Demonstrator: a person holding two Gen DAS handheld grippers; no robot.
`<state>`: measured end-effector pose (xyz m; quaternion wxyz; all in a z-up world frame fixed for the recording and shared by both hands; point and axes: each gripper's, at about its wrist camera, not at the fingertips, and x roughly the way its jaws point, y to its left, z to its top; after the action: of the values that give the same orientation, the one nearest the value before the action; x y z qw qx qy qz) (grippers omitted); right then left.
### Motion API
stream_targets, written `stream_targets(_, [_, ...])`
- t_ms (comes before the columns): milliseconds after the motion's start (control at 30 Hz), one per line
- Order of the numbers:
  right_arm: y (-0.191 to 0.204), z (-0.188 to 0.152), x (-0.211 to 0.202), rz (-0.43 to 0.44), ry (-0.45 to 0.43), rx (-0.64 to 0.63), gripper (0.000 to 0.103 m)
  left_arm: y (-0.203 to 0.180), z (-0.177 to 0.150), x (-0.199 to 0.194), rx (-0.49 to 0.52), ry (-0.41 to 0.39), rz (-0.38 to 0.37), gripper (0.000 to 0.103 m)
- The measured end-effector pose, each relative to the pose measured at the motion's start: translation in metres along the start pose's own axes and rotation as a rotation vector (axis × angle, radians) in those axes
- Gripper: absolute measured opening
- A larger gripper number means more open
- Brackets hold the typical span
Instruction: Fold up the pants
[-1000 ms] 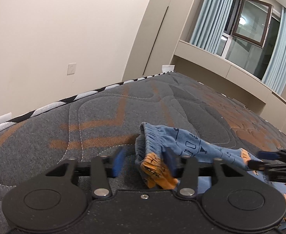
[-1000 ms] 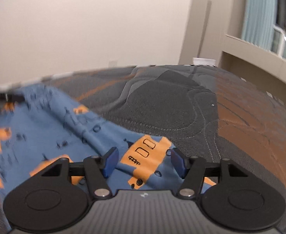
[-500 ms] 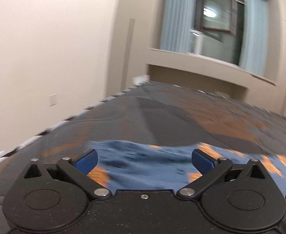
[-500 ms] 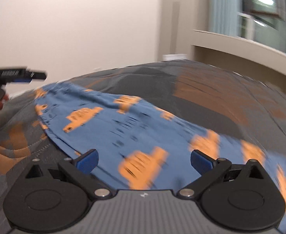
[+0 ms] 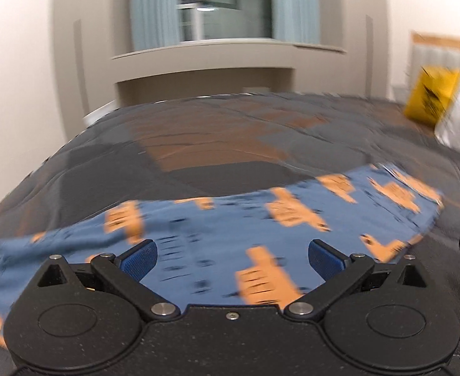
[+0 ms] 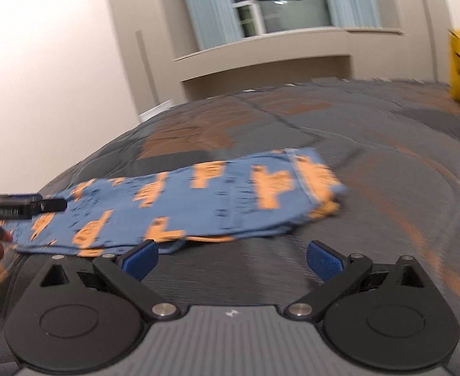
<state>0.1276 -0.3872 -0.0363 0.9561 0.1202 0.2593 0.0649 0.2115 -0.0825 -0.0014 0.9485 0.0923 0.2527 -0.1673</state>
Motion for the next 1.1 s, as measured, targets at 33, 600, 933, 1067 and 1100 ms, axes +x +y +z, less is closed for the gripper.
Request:
stream_targets(33, [-0.012,0.001,-0.003,-0.006,0.002,0.03,0.103,-0.01,0.001,0.003,0.042,0.005,-0.005,0.102])
stream_targets(600, [-0.085,0.033,0.045,0.217,0.089,0.392,0.102,-0.083,0.043,0.062,0.265,0.034,0.024,0.102])
stream_targets(933, [-0.096,0.027,0.044,0.107,-0.012,0.581,0.09,-0.064,0.031,0.092,0.176,0.109,-0.001,0.102])
stream_targets(1067, [-0.093,0.027,0.05,0.035,-0.04,0.581,0.075,-0.055,0.032,0.091,0.122,0.117,-0.021,0.102])
stream_targets(1100, [-0.092,0.026,0.051,0.027,-0.047,0.588,0.074,-0.053,0.032,0.09,0.101,0.121,-0.029,0.102])
